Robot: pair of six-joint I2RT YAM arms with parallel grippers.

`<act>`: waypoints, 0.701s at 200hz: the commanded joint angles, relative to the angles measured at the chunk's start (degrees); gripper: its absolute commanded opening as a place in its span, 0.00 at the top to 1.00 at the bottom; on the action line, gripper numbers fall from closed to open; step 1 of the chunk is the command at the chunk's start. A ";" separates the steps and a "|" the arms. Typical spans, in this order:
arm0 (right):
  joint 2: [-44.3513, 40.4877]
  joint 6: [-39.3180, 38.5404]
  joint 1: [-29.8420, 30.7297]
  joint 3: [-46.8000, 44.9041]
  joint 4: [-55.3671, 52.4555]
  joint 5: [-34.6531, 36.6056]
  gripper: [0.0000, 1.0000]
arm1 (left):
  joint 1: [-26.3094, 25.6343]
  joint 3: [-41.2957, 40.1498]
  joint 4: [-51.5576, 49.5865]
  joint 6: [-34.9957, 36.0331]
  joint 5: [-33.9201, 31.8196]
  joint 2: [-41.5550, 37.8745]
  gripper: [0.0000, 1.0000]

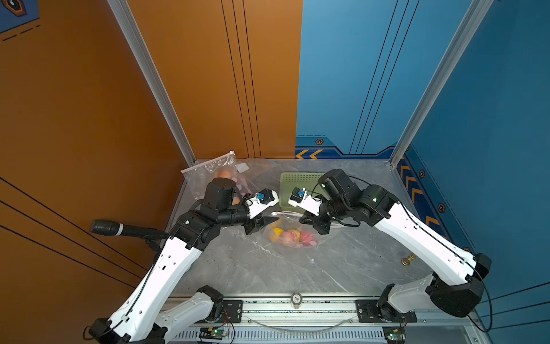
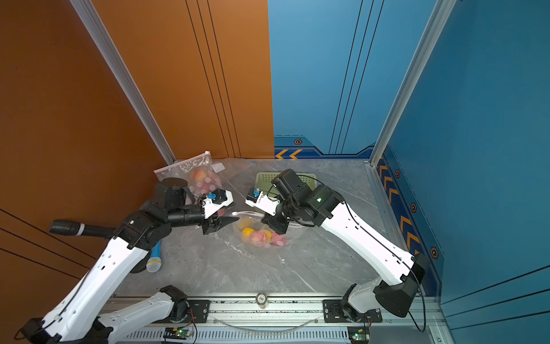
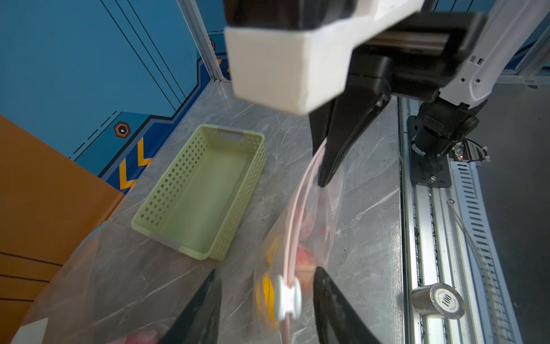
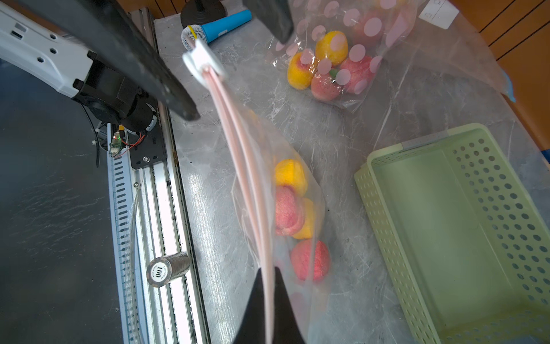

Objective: Place the peach in a zip-top bag and seal the zipper
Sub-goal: Adjust the zipper food storage bag at the center of the board.

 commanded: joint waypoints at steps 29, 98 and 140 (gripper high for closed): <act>-1.54 -1.53 -2.67 0.02 -1.37 -5.01 1.00 | 7.27 -16.59 19.47 -10.43 11.17 -9.93 0.50; -1.46 -1.37 -3.39 0.04 -1.08 -6.36 1.00 | 5.45 -20.14 31.55 -15.80 8.81 -7.47 0.44; -1.41 -1.16 -3.40 -0.05 -0.87 -7.04 1.00 | 2.65 -18.66 31.14 -14.38 9.06 -3.83 0.52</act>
